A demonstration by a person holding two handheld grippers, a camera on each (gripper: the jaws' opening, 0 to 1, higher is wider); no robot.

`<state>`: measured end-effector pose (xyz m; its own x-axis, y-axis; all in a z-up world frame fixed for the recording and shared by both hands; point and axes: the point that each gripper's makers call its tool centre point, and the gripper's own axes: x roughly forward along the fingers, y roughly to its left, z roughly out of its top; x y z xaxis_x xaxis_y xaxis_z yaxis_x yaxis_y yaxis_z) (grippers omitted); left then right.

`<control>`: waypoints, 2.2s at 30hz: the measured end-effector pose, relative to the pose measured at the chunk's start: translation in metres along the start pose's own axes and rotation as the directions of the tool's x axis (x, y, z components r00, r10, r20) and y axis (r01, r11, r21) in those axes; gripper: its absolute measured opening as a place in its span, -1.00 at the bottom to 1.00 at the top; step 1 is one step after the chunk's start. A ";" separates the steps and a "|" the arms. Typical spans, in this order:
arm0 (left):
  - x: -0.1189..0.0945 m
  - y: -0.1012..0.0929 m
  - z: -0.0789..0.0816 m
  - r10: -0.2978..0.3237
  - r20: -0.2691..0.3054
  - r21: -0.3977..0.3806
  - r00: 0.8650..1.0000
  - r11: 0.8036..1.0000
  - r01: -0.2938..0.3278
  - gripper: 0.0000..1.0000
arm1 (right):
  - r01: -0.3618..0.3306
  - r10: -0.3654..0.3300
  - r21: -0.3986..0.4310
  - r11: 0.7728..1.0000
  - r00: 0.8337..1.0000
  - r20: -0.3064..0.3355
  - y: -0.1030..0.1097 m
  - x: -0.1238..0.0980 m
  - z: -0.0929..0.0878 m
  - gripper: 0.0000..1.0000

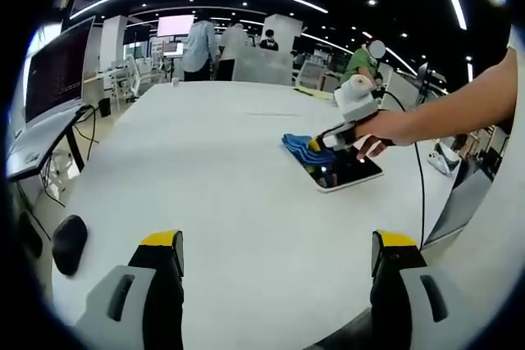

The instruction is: Wipe the mirror surface with the cleaning cloth until all visible marks leave the cleaned area.

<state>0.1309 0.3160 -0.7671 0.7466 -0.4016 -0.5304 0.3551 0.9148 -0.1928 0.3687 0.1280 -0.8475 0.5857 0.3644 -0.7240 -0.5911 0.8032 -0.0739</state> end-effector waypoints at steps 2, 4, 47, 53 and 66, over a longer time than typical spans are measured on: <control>0.001 0.000 -0.001 0.001 -0.001 -0.002 1.000 1.000 -0.001 0.92 | 0.005 -0.005 -0.002 1.000 1.000 -0.003 -0.002 -0.002 -0.002 -0.92; 0.001 -0.001 -0.001 0.000 -0.001 -0.003 1.000 1.000 0.000 0.92 | 0.007 -0.007 0.003 1.000 1.000 -0.004 -0.005 -0.002 -0.003 -0.92; 0.008 -0.016 0.003 -0.007 0.006 0.006 1.000 1.000 0.007 0.92 | 0.030 -0.030 -0.009 1.000 0.999 -0.020 -0.042 -0.021 -0.022 -0.91; 0.008 -0.021 0.004 -0.010 0.006 0.008 1.000 1.000 0.010 0.92 | 0.029 -0.029 0.010 1.000 0.999 -0.020 -0.044 -0.019 -0.022 -0.92; 0.008 -0.024 0.004 -0.008 0.007 0.008 1.000 1.000 0.008 0.92 | 0.032 -0.032 0.039 0.999 0.999 -0.010 -0.033 -0.030 -0.027 -0.92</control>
<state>0.1301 0.2904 -0.7632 0.7477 -0.4095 -0.5228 0.3657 0.9110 -0.1905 0.3552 0.0780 -0.8418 0.5988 0.3343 -0.7278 -0.5501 0.8321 -0.0704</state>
